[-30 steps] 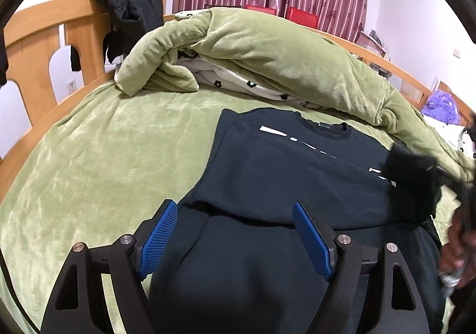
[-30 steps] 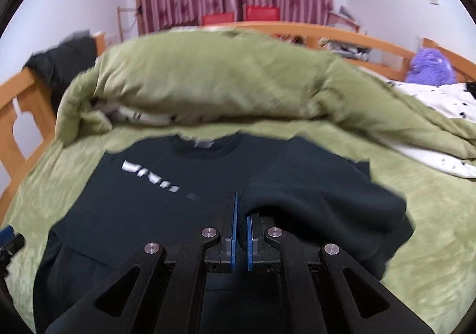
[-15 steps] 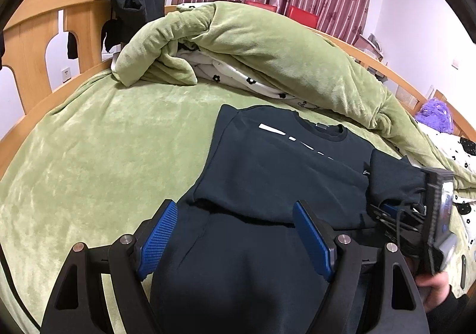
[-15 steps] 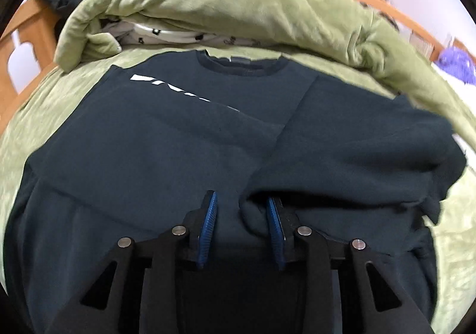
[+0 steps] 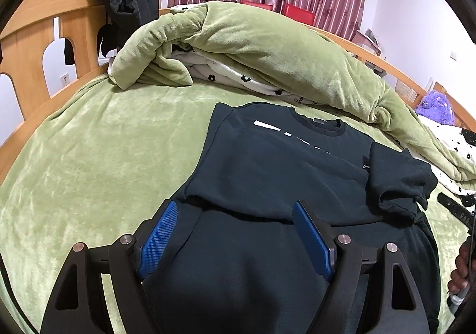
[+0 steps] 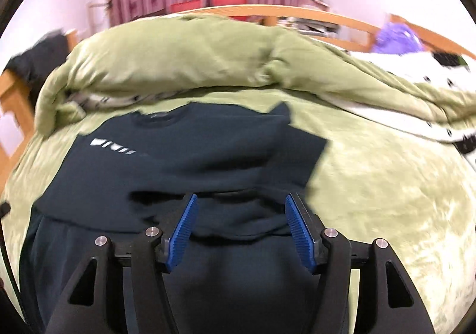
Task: Fold small clothes
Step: 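Fold the held sleeve across the body toward the first sleeve, then open, then grasp the folded sleeve's ribbed cuff with the right gripper to straighten it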
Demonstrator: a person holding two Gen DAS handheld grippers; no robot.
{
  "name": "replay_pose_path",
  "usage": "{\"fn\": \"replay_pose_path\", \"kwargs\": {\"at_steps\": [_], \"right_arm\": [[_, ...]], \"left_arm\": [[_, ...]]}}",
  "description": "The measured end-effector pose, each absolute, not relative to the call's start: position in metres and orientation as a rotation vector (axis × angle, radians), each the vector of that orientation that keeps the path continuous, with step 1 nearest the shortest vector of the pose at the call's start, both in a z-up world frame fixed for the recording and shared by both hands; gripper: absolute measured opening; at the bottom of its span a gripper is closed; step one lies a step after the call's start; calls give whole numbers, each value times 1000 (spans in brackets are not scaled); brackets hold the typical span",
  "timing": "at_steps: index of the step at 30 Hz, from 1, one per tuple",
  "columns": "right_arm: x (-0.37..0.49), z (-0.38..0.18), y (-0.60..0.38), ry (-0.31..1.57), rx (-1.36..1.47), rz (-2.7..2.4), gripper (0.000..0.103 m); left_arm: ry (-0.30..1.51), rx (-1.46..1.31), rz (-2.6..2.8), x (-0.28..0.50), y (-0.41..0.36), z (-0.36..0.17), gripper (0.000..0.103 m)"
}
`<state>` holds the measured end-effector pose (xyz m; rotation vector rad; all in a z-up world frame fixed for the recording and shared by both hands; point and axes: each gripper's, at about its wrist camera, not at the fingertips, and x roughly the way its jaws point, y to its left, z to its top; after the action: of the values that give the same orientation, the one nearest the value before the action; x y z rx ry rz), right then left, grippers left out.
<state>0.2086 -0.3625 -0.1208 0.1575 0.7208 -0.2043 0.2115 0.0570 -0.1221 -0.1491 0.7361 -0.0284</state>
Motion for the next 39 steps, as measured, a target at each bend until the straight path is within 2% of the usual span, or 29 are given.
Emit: {"fn": "replay_pose_path", "kwargs": {"at_steps": [9,25,39], "right_arm": [[216,-145,-409,752,280,-222,61],[234,-153,-397,765,228,-210,61],[241,-137,-395,739,181,-231,63]], "left_arm": [[746,-146,-37,218,49,-131,78],[772,-116,-34,225,41,-142,78],[801,-71,-56,226,24,-156,78]]}}
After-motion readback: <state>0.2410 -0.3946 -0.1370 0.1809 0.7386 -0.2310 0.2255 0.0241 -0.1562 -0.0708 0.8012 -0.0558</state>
